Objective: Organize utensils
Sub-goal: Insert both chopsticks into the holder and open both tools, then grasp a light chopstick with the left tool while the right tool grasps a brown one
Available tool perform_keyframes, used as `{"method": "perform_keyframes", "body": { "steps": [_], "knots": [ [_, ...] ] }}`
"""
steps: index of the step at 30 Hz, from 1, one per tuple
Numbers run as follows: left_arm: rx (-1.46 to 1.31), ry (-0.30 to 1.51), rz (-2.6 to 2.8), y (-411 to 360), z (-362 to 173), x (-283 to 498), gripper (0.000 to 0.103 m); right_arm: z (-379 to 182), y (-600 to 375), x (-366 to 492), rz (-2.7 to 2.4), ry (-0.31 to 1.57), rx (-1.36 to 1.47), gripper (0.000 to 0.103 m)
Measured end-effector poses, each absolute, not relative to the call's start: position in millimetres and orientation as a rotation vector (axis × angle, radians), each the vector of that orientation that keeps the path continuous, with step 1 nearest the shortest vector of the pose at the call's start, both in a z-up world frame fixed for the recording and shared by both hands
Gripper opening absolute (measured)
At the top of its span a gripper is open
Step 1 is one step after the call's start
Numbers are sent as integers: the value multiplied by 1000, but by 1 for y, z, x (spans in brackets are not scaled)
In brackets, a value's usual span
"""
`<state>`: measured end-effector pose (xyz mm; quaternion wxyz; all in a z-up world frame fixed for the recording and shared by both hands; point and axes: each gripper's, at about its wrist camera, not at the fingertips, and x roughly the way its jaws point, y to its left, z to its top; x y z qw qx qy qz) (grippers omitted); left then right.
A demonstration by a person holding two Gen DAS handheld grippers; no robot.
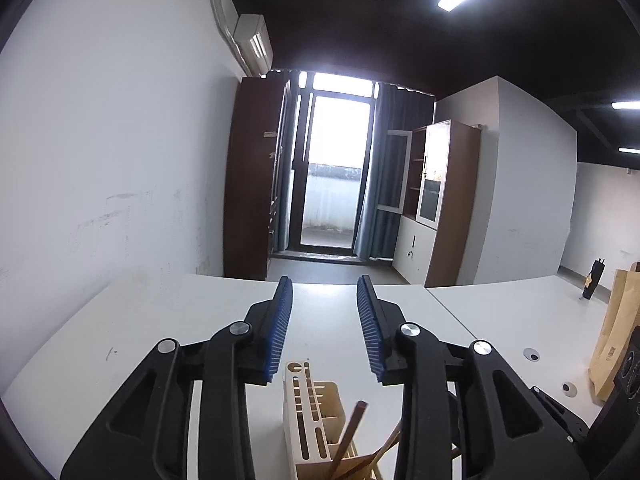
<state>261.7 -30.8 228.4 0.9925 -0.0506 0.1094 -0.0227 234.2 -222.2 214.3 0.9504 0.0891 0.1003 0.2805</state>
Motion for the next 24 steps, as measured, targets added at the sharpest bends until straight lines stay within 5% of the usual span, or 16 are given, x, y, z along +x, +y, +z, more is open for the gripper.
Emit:
{"method": "perform_keyframes", "body": {
  "steps": [2,5,7,9,16,24],
  "knots": [
    [-96,214,-48,-30,232,256,36,218,-228,229,566,192,206,54],
    [-104,195,-59,-22,239,237,63,224,-240,216,546,167,240,78],
    [-105,181,-61,-15,241,222,84,227,-248,205,531,155,253,86],
    [-92,179,-62,-8,240,209,94,226,-255,194,513,154,251,93],
    [-88,307,-13,30,188,175,97,188,-281,180,420,263,221,94],
    [-69,689,-54,30,53,203,96,92,-251,218,435,665,164,94]
  ]
}}
